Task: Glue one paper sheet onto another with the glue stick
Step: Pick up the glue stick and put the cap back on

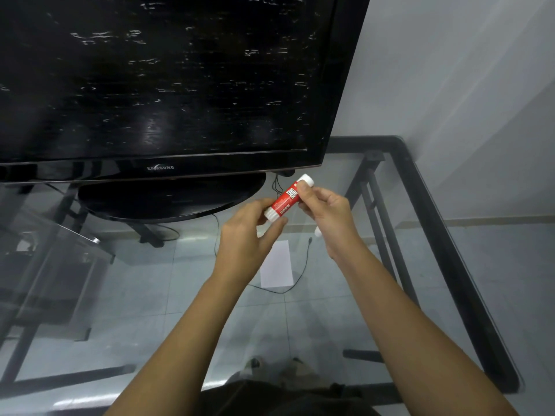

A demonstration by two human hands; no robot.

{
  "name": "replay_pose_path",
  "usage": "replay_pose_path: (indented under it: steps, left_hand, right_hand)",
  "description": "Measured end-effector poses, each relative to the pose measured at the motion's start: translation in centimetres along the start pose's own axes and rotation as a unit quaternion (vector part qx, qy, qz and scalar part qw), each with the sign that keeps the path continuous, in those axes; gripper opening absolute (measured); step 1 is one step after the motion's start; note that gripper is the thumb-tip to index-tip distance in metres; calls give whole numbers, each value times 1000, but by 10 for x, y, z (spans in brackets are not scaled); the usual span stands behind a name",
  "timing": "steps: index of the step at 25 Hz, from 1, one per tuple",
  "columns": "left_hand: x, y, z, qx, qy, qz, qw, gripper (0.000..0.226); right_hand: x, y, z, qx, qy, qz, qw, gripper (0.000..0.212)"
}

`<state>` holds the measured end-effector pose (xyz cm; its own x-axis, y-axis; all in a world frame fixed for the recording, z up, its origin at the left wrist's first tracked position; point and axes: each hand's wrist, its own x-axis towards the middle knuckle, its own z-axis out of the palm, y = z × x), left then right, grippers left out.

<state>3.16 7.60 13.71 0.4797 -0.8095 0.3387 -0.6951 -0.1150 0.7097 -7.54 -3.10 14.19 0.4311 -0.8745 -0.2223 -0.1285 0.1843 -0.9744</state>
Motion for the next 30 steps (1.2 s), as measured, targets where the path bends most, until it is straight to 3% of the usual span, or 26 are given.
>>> replay_pose_path:
  steps: [3,6,9,11,15,20,21,22,24,25,27,30]
  left_hand:
    - [-1,-1,5,75,39,61,995,36]
    - [1,-5,8,69,42,37,996,34]
    - [4,-12,7,49,33,11,998,33]
    - [7,-15,7,46,30,9,998,33]
    - [10,-23,11,52,20,11,998,32]
    - [15,-27,14,52,6,5,999,34]
    - [15,-28,13,52,9,4,999,33]
    - [15,-30,13,50,14,2,999,33]
    - [15,-35,13,34,22,-10,999,32]
    - [14,-36,13,19,23,-20,999,32]
    - [12,-37,17,-5,24,-38,999,32]
    - [9,-34,21,-13,19,-34,999,32]
  right_hand:
    - [3,2,0,-12,-13,-10,1000,32]
    - [15,10,-6,-43,-55,-33,997,36]
    - [43,32,-26,-178,11,-63,982,43]
    - [64,56,-44,-322,47,-79,942,39]
    - [84,100,-55,-568,-54,-35,820,48]
    - [87,120,-49,-630,-89,-18,771,27]
    - [87,118,-48,-616,-84,-28,782,25]
    - [87,113,-48,-569,-67,-42,819,22]
    - [80,93,-42,-346,-17,-40,937,22]
    - [75,82,-39,-207,-11,-25,978,24]
    - [63,61,-32,-37,-27,-12,999,26]
    - [49,47,-25,56,-46,-21,997,23]
